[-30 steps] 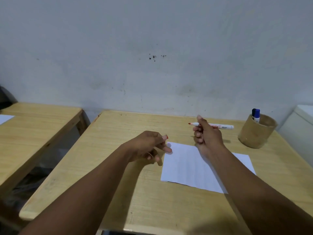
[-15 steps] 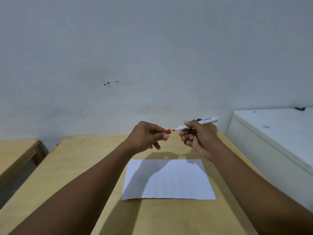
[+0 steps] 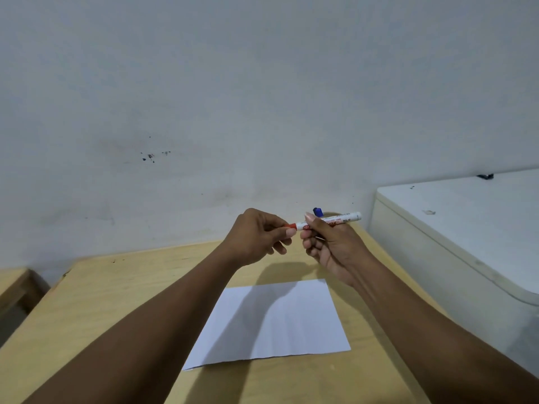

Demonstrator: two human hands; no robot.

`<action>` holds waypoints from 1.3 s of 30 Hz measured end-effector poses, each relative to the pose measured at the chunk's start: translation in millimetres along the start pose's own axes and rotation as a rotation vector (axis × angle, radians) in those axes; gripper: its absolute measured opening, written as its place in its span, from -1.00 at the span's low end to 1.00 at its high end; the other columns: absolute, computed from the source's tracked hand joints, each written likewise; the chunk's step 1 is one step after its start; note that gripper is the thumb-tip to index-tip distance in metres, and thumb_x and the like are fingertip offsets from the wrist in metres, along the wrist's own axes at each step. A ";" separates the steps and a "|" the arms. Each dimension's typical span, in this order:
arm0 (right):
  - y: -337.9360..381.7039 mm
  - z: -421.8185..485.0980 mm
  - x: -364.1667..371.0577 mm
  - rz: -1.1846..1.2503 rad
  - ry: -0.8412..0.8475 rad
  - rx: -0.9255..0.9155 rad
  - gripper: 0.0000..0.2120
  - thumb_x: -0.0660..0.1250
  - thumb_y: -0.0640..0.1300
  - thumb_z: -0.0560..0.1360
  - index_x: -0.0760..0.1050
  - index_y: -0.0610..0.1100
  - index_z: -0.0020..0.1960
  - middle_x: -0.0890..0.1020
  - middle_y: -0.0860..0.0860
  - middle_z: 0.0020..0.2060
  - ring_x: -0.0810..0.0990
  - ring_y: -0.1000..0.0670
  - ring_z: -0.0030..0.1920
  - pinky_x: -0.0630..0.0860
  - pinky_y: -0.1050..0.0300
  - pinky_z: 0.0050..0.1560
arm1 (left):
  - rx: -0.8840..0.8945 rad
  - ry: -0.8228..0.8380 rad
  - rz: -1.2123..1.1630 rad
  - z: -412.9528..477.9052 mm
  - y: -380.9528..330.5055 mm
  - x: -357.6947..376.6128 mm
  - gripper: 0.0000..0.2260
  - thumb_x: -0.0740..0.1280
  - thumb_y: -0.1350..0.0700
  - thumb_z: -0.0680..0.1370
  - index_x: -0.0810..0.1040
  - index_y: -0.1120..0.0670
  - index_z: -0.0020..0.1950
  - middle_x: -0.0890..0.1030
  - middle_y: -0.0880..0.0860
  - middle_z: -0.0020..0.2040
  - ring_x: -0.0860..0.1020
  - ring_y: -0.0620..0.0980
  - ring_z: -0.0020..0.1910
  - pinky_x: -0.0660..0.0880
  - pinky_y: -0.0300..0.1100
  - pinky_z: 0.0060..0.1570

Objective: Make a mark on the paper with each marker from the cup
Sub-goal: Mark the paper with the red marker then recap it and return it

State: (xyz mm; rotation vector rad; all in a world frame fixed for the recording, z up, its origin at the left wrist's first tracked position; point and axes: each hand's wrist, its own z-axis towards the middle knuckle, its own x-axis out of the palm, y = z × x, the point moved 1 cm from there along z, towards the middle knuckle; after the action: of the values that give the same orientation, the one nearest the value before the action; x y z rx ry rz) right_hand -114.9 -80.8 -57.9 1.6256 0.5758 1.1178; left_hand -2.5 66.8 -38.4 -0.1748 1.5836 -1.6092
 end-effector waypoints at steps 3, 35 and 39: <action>10.7 9.0 -8.6 -0.087 -0.024 -0.012 -0.77 0.47 -0.02 0.50 0.56 -0.19 -0.06 0.60 -0.10 -0.30 0.52 0.02 -0.40 0.36 0.21 -0.43 | -0.005 0.003 -0.010 10.0 -3.1 2.2 -0.83 0.47 0.06 0.55 0.74 0.17 -0.02 0.76 0.16 -0.17 0.71 0.04 -0.29 0.53 -0.21 -0.34; 30.2 69.4 -84.3 -1.098 -0.249 -0.306 -0.85 0.52 -0.01 0.43 0.58 -0.01 -0.18 0.68 -0.05 -0.24 0.63 -0.05 -0.17 0.54 0.03 -0.08 | 0.254 0.093 0.844 108.3 -31.5 53.1 -0.85 0.42 0.10 0.55 0.74 0.05 0.07 0.67 0.05 0.06 0.61 0.09 0.03 0.59 0.04 -0.02; 31.4 67.1 -80.4 -1.079 -0.247 -0.283 -0.77 0.47 0.13 0.42 0.68 0.00 -0.05 0.73 0.08 -0.09 0.65 -0.02 -0.03 0.57 -0.08 0.13 | 0.252 0.036 0.794 106.0 -37.1 42.6 -0.85 0.41 0.04 0.57 0.72 0.06 0.03 0.69 0.03 -0.01 0.61 0.05 -0.02 0.59 0.02 -0.03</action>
State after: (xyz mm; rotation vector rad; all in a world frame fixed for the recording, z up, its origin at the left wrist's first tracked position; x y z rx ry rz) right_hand -97.1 -188.6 -61.8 0.9300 0.9139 0.1739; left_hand 20.2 -46.4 -5.1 0.5566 1.2223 -1.1513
